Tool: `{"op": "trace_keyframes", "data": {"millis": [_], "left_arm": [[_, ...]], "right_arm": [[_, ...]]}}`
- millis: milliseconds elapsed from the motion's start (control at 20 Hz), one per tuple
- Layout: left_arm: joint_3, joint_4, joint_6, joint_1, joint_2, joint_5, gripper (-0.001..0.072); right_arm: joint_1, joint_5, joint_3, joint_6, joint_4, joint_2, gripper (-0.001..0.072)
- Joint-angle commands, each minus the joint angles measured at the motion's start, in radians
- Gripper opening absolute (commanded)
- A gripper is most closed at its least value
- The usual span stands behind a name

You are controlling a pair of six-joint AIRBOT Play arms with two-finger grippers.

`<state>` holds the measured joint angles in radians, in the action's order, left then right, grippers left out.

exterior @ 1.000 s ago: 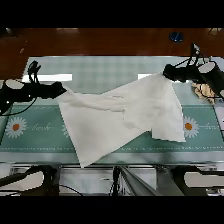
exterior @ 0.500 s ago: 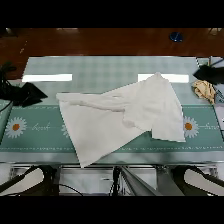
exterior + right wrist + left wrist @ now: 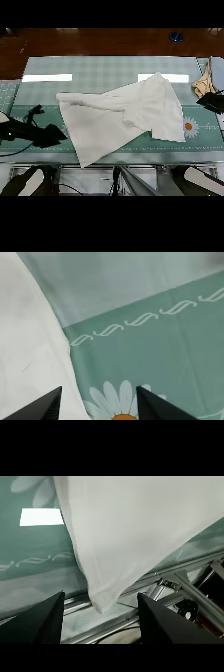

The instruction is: Fold the shirts.

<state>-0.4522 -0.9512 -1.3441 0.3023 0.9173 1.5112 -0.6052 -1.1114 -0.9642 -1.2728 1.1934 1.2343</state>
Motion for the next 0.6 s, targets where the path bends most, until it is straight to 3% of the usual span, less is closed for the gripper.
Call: {"op": "trace_keyframes", "data": {"millis": [0,450,550], "left_arm": [[0.092,0.000,-0.021,-0.113,-0.001,-0.027,0.0562],[0.090,0.019,-0.104,-0.372,0.180,-0.139,0.0561],[0.089,0.033,-0.140,-0.402,0.204,-0.192,0.0526]], "right_arm": [[-0.011,-0.013,0.032,0.018,-0.010,-0.001,0.0542],[-0.011,-0.021,0.032,0.023,-0.006,-0.001,0.0542],[-0.011,-0.024,0.032,0.027,-0.006,-0.001,0.0542]]}}
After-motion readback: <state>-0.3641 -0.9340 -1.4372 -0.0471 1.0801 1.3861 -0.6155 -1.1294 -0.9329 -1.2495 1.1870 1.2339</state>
